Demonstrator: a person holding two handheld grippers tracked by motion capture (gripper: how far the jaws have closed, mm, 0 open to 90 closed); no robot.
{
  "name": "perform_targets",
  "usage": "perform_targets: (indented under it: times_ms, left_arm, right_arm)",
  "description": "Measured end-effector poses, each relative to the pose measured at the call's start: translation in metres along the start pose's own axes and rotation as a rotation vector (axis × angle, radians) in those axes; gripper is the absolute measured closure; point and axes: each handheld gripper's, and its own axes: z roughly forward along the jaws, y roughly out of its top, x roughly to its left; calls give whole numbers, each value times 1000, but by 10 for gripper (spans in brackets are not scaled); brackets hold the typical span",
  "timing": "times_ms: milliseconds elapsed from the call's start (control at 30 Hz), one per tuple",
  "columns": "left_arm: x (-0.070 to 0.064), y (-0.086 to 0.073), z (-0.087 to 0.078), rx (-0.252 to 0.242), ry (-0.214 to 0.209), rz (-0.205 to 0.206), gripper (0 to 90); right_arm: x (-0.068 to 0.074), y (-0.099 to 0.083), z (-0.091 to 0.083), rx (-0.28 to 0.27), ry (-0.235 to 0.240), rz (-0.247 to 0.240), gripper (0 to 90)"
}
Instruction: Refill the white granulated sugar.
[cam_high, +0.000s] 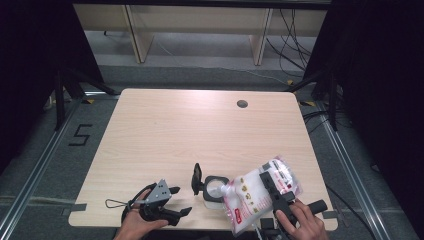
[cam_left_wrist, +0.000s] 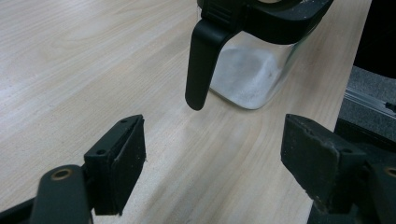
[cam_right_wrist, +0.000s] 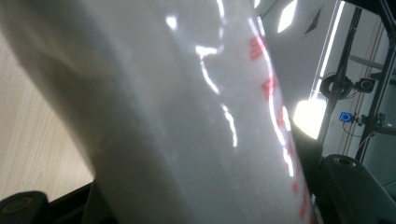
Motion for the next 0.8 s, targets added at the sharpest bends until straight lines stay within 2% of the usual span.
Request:
perform_targets:
  times_ms: [167,233,300,333,367,533,567,667,733,767,800]
  left_arm:
    - [0,1,0,5,-9,27,218]
    - [-2,1,0,0,-4,-5,218]
    - [-2,1,0,-3,-6,-8,218]
    - [-2,0,0,-2,-5,-7,218]
    - [-2,0,-1,-3,-5,-7,219]
    - [-1,1,0,2,-3,18,219]
    - [-3,0,0,-5,0,5,218]
    - [-1,1,0,2,-3,39,219]
    - [-1,2,0,10,-2,43,219]
    - [-3,1,-1,10,2,16,219]
    - [-3,1,0,7,-2,14,220]
  right_arm:
    - [2,1,-1,0,6,-9,453]
    - [2,0,-1,6,11,-1,454]
    - [1,0,-1,9,11,-2,455]
    - [3,-1,-1,17,18,15,455]
    - [1,-1,-1,13,12,-9,456]
    - [1,0,-1,6,8,-5,458]
    - [1,0,0,2,2,-6,458]
    - [1,1,-1,2,1,-6,458]
    - [1,0,-1,4,0,-10,459]
    - [1,0,-1,10,5,-9,460]
    - [0,0,-1,12,5,-14,460]
